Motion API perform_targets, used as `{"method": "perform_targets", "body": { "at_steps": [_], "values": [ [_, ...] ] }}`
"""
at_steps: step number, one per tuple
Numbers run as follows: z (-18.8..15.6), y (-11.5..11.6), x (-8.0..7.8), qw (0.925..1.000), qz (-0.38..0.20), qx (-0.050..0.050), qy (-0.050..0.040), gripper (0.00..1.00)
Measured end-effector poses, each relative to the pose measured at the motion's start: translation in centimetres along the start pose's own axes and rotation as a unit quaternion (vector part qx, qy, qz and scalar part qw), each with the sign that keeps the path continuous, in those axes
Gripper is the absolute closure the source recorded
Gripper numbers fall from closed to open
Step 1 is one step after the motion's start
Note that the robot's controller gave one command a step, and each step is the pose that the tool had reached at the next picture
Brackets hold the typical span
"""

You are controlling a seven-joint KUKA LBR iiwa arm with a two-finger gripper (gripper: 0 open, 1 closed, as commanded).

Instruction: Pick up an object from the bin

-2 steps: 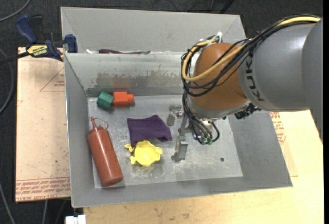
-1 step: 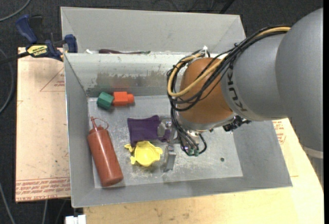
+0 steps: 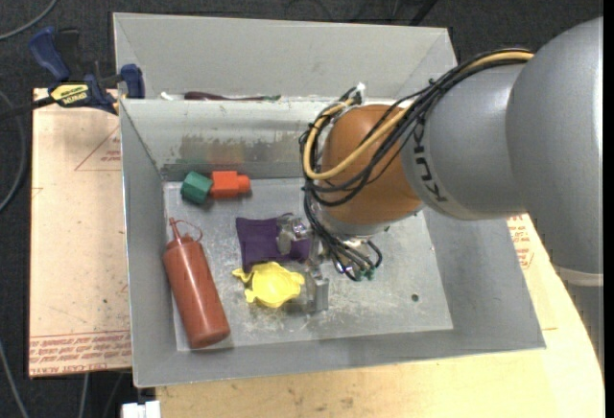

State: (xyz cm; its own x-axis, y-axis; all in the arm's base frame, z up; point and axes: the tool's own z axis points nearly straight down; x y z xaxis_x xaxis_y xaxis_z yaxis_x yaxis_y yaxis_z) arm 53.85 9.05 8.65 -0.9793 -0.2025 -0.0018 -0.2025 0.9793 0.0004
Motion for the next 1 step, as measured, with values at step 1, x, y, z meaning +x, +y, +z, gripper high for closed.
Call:
{"method": "perform_targets", "body": {
  "at_steps": [1],
  "values": [
    [1.68, 4.36, 2.56, 0.9974, -0.071, -0.002, 0.0008, 1.00]
  ]
}}
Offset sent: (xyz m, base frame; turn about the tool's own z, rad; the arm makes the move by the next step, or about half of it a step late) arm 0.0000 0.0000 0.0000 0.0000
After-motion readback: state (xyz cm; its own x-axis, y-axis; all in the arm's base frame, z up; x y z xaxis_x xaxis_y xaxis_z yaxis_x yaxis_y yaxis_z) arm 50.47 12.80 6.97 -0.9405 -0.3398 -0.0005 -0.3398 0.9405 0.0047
